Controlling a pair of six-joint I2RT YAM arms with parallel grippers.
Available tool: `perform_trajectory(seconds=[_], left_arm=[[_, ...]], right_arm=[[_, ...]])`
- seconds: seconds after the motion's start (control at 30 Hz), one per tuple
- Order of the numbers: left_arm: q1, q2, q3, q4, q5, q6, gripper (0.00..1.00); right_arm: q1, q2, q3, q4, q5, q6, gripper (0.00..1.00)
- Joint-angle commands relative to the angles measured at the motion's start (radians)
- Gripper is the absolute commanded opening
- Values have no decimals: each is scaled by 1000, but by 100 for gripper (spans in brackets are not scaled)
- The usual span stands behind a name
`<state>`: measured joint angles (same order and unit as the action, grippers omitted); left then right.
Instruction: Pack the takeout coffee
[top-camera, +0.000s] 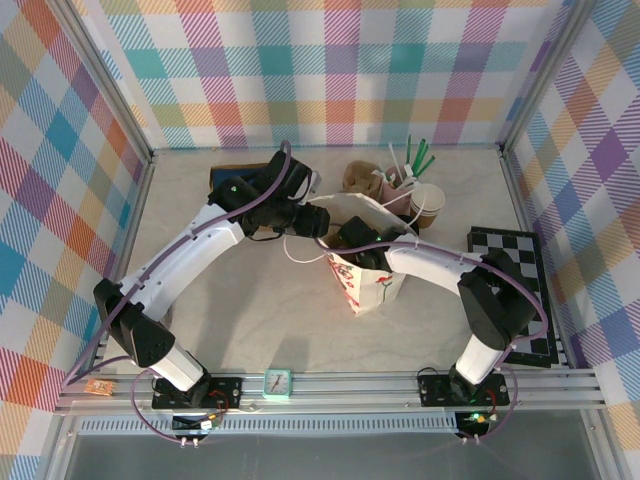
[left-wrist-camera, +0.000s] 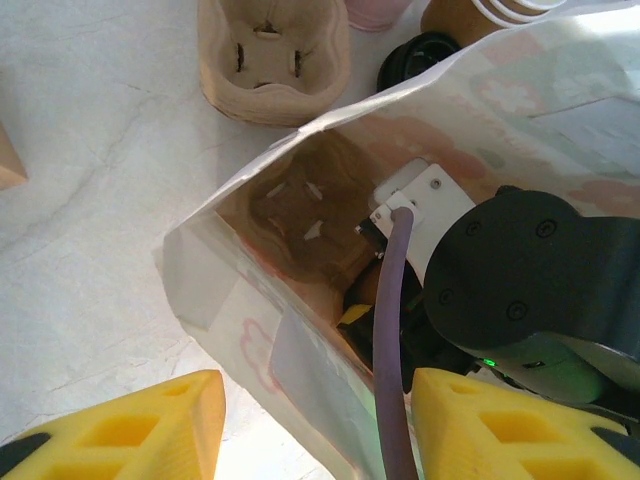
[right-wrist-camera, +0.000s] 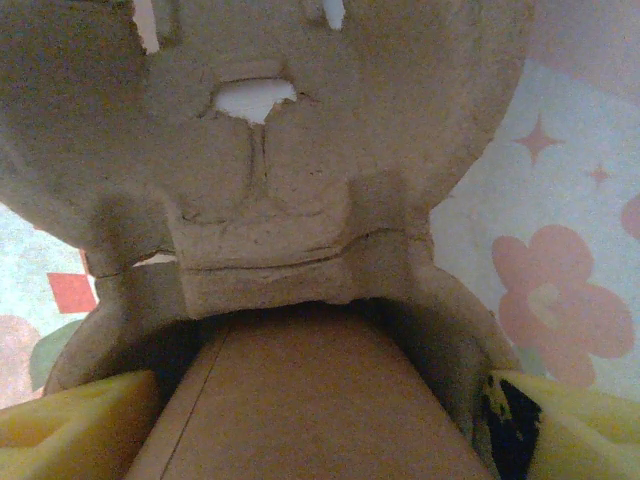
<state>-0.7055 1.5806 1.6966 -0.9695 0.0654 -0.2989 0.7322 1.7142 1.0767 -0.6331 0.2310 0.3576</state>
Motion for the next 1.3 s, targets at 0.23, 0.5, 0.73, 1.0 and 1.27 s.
perform_trajectory(seconds=[0.23, 0.5, 0.73, 1.0, 1.27], left_arm=[[-10, -26, 23, -25, -16, -4, 55], [-11, -26, 18, -25, -20, -3, 60], [-11, -33, 11, -25, -22, -2, 63], [-10, -21, 10, -24, -24, -2, 64], [-9, -6, 9, -21, -24, 1, 64]], right_arm=[[-7, 176, -172, 261, -41, 36, 17], [-7, 165, -170, 254, -33, 32, 22], [-7, 166, -164, 245, -35, 27, 26], [-7, 167, -145, 215, -42, 17, 37], [-1, 142, -111, 140, -36, 1, 49]])
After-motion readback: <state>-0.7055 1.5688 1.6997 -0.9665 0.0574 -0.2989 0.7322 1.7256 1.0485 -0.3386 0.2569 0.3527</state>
